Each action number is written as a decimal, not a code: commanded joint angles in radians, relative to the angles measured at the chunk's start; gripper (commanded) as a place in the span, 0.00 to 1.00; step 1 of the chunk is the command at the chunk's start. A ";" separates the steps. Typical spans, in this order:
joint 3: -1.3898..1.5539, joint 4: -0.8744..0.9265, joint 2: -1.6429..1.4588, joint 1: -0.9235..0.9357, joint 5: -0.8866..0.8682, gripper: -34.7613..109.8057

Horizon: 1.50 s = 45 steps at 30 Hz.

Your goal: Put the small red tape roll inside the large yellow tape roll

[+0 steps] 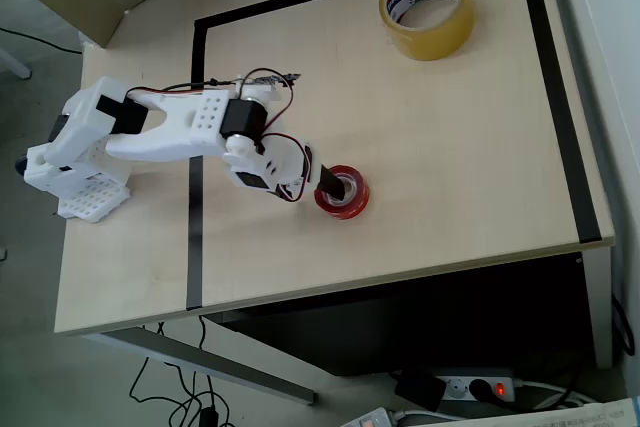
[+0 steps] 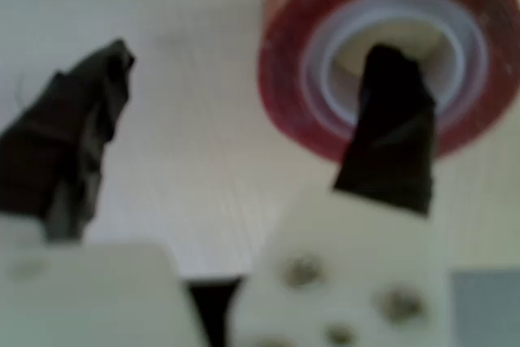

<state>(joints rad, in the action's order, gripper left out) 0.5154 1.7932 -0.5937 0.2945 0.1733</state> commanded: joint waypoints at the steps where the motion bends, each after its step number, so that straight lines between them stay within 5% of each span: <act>1: -0.089 0.015 -0.006 0.015 -0.008 0.42; 5: -0.156 0.015 0.058 0.025 -0.014 0.25; 11: -0.291 0.015 0.071 0.025 -0.017 0.24; 16: -0.742 -0.002 0.048 -0.049 -0.009 0.24; 30: -0.732 -0.549 -0.103 -0.383 -0.011 0.24; 45: -0.624 -0.710 0.127 -0.552 -0.012 0.24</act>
<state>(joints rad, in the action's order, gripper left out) -0.0798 1.1336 -0.4403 -0.2408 0.1580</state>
